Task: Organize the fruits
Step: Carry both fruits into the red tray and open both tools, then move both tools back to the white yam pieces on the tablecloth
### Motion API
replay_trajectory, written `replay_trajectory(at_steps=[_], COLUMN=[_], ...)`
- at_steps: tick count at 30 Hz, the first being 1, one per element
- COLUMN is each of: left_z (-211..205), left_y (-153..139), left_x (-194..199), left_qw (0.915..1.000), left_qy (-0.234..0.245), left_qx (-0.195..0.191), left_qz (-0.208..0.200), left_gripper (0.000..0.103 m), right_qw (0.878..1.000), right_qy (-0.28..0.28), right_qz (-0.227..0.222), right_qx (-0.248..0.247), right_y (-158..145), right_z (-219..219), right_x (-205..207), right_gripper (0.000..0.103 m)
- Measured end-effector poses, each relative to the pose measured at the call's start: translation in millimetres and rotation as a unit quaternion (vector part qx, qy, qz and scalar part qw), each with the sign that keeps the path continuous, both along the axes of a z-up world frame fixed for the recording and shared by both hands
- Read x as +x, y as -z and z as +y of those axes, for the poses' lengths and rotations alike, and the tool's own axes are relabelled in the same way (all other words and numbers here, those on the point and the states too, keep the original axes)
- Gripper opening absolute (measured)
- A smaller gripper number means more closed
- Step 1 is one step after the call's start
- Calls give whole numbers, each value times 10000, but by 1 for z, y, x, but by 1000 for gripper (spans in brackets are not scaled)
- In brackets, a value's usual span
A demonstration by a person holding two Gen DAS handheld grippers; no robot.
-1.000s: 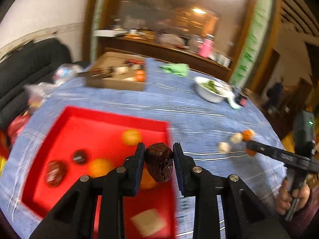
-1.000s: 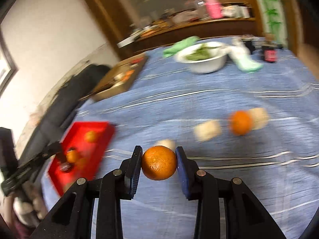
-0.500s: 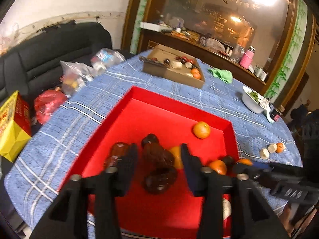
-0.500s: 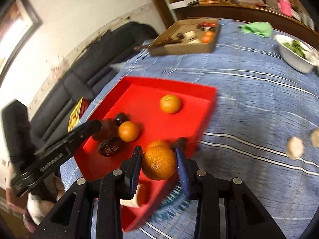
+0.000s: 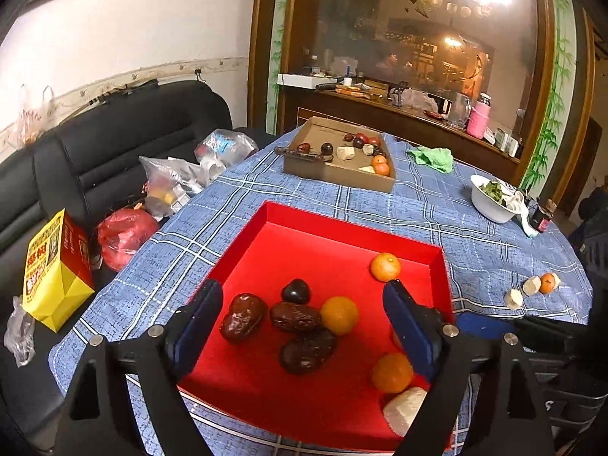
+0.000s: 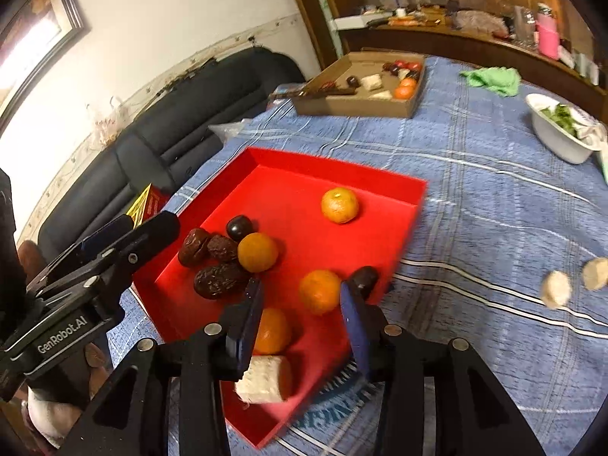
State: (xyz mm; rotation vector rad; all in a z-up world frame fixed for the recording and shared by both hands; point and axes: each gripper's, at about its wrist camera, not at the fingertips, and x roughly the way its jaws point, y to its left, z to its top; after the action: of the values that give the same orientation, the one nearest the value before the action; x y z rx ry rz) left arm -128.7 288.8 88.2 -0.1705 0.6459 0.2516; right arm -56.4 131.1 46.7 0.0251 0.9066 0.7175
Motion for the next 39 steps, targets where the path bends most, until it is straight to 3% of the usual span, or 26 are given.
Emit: replay_trajectory(at_steps=[11,25,28,34,39], left_z=[-46,-118,-125,-129,-176], left_y=[-19,-21,-19,-14,9], left_x=[-9,1,7,33,61], left_qw=[9983,9920,9912,9907,9772], left_qy=[233,820,1002,1298,2041], left_qx=[529,951,840,181,139], left_qz=[-56,150,216,359,574], left_gripper=[86,85,85,85,85], right_qw=[9971,9878,9849,9722,9701], right_qy=[691,1528,1703,2328,2427], right_qz=[-321,-268,-304,-242,51], right_qx=[-28,136,89,-109,41], right_y=[-7,3,4,4,10], right_z=[-60,-160,-183,-248,-265], right_x=[-21,-23,-21,0,34], right_gripper=[53,55,55,55,55])
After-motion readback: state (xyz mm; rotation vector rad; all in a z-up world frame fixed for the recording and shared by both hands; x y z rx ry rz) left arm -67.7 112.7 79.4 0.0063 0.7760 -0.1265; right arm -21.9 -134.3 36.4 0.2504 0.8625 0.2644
